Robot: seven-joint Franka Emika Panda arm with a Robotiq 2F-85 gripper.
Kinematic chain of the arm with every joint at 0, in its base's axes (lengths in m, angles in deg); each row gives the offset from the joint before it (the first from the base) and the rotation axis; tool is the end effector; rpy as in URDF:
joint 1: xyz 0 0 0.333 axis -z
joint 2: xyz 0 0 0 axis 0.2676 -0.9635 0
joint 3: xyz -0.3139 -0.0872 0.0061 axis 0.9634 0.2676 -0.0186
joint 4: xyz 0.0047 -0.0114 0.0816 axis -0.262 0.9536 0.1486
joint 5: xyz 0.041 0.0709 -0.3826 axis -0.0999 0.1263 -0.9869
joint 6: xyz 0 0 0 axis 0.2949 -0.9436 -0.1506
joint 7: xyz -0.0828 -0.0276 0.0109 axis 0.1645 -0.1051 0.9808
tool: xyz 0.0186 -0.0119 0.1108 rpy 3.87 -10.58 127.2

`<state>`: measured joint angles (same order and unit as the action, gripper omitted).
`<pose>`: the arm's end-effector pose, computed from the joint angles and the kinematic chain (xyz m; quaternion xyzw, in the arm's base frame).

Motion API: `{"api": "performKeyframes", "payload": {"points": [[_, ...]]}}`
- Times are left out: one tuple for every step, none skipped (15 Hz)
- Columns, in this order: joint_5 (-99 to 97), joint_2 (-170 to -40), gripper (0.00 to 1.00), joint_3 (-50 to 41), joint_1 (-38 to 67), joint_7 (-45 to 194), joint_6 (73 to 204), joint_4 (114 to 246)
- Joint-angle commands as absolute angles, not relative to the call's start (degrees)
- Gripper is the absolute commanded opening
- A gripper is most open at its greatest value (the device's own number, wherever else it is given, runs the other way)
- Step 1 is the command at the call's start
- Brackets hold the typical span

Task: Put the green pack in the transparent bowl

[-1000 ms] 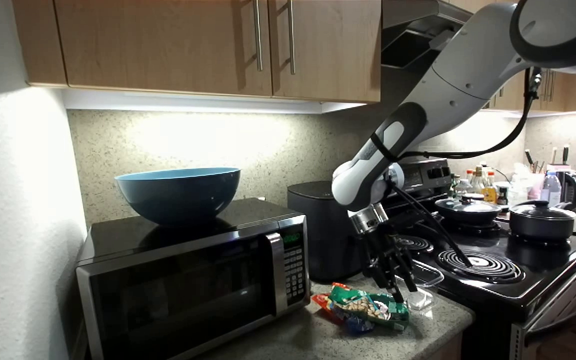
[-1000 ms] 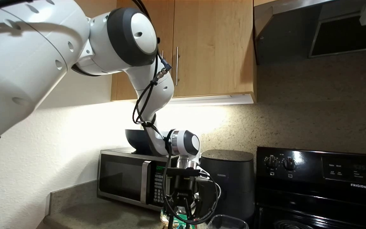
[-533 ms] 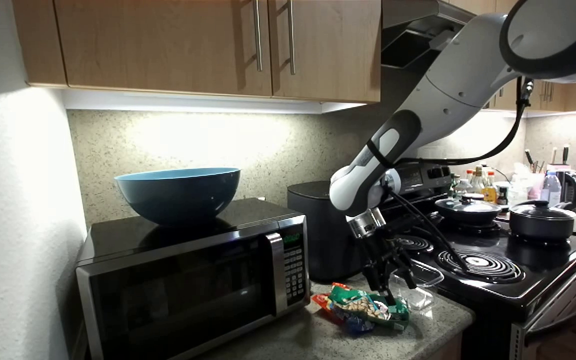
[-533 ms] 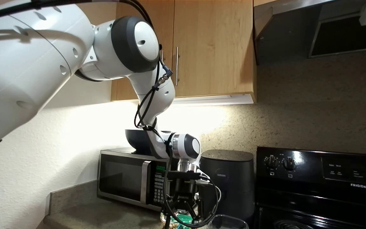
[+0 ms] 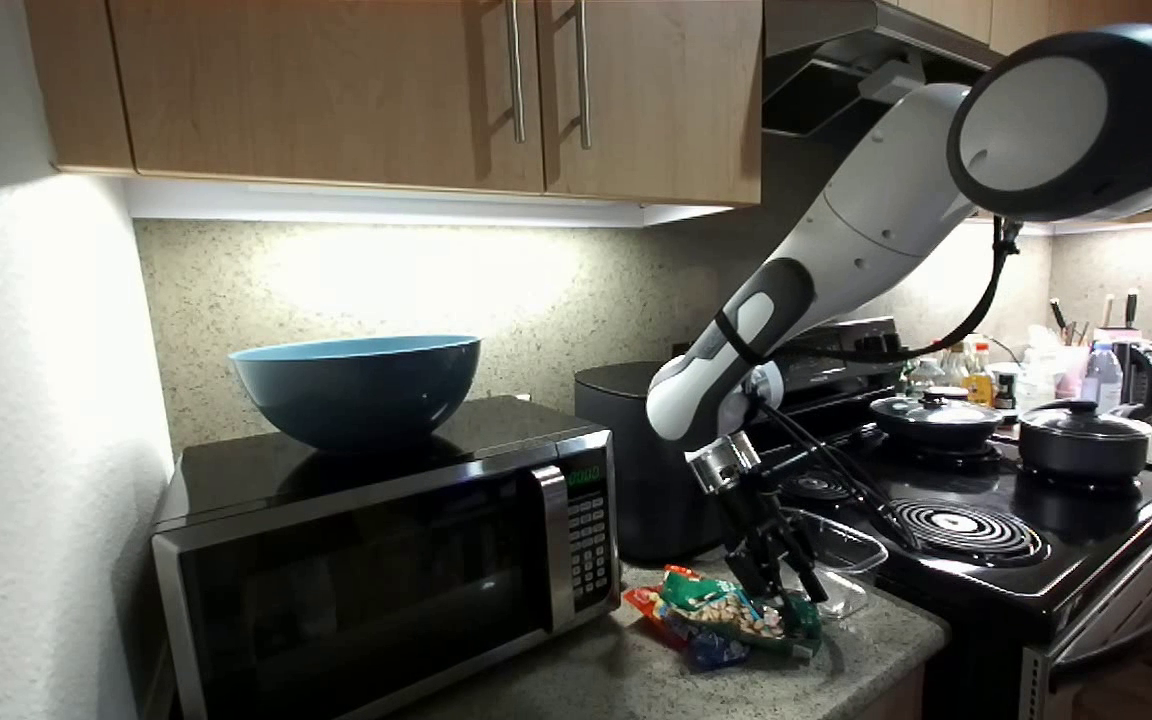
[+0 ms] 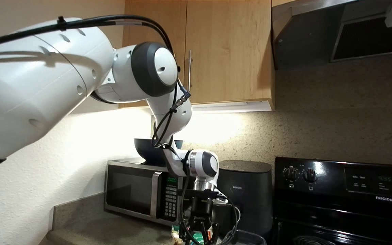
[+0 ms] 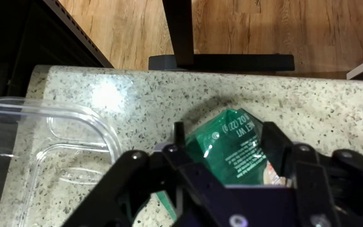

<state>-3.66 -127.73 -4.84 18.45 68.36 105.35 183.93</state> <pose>0.6024 -0.0768 0.1804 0.9547 -0.0145 -0.2940 0.0427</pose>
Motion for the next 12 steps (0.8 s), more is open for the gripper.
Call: {"api": "performKeyframes", "payload": {"points": [[-3.6,-129.8,0.34,-5.1,19.6,66.5,102.1,180.5],[-3.5,-130.1,0.26,-5.1,19.8,66.3,101.7,180.1],[-3.5,-130.3,0.21,-5.2,20.0,66.2,101.4,179.7],[-3.4,-130.5,0.14,-5.2,20.2,66.1,101.0,179.3],[-3.3,-130.6,0.10,-5.2,20.4,66.1,100.9,179.1],[-3.2,-130.6,0.09,-5.2,20.5,66.2,100.8,178.9],[-3.0,-130.6,0.07,-5.2,20.6,66.2,100.8,178.9],[-2.8,-130.6,0.06,-5.3,20.8,66.2,100.9,178.8],[-2.6,-130.6,0.03,-5.3,21.0,66.3,100.9,178.7],[-2.4,-130.6,0.07,-5.3,21.1,66.5,101.0,178.7],[-2.1,-130.2,0.07,-5.2,21.1,67.0,101.2,179.0],[-1.9,-129.6,0.09,-5.2,21.0,67.5,101.5,179.4]]}}
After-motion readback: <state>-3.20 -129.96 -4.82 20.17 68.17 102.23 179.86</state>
